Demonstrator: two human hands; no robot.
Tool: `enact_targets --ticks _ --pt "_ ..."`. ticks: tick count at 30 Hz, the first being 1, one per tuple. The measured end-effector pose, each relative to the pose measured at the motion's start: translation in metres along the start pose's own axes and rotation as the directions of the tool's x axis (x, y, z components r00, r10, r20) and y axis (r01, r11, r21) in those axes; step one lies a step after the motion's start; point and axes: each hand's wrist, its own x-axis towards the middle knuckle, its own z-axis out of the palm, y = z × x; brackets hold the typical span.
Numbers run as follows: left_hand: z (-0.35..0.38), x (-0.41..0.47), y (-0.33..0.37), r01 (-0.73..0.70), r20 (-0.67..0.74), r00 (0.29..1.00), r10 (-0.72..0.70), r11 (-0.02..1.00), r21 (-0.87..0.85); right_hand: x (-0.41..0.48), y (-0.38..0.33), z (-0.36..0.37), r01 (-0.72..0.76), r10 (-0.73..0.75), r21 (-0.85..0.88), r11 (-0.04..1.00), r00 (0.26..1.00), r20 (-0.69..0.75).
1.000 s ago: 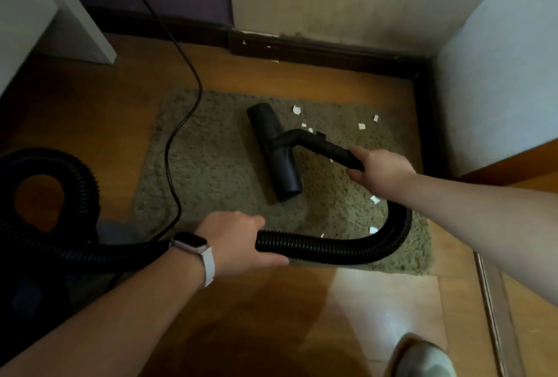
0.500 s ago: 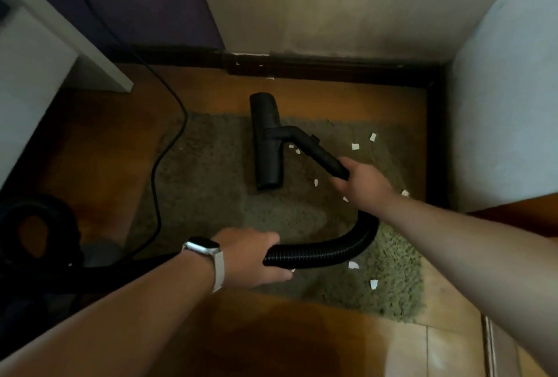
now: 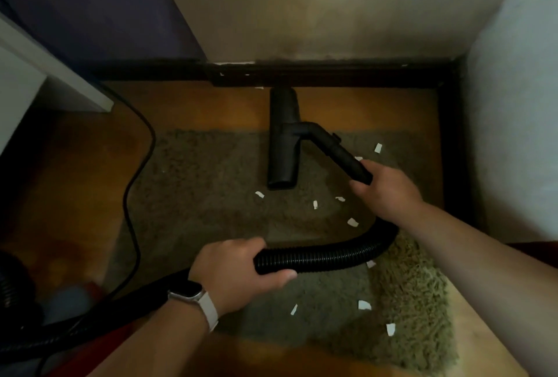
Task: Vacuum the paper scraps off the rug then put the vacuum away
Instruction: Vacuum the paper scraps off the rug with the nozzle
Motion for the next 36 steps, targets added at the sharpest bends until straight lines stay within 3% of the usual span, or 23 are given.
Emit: enact_targets --ticks 10,19,23,26,36 --pt "0.016 0.007 0.001 0.006 0.031 0.999 -0.006 1.0 -0.002 -0.002 0.004 0.006 0.041 -0.029 -0.091 0.995 0.992 0.124" --pt "0.024 -0.002 -0.001 -0.047 0.017 0.999 0.047 0.999 -0.009 -0.012 -0.011 0.009 0.277 -0.246 -0.255 0.927 0.958 0.145" --pt "0.019 -0.006 -0.001 -0.047 -0.028 0.999 0.046 0.998 -0.036 -0.012 -0.011 -0.001 0.134 -0.128 -0.266 0.955 0.991 0.039" --pt "0.012 -0.007 0.002 -0.066 -0.029 0.997 0.065 0.998 -0.019 -0.01 -0.012 -0.005 0.052 -0.038 -0.263 0.963 0.998 0.055" --pt "0.017 -0.023 -0.007 -0.07 0.08 0.994 0.072 0.997 -0.029 -0.023 -0.034 0.015 0.21 -0.146 -0.304 0.929 0.965 0.219"
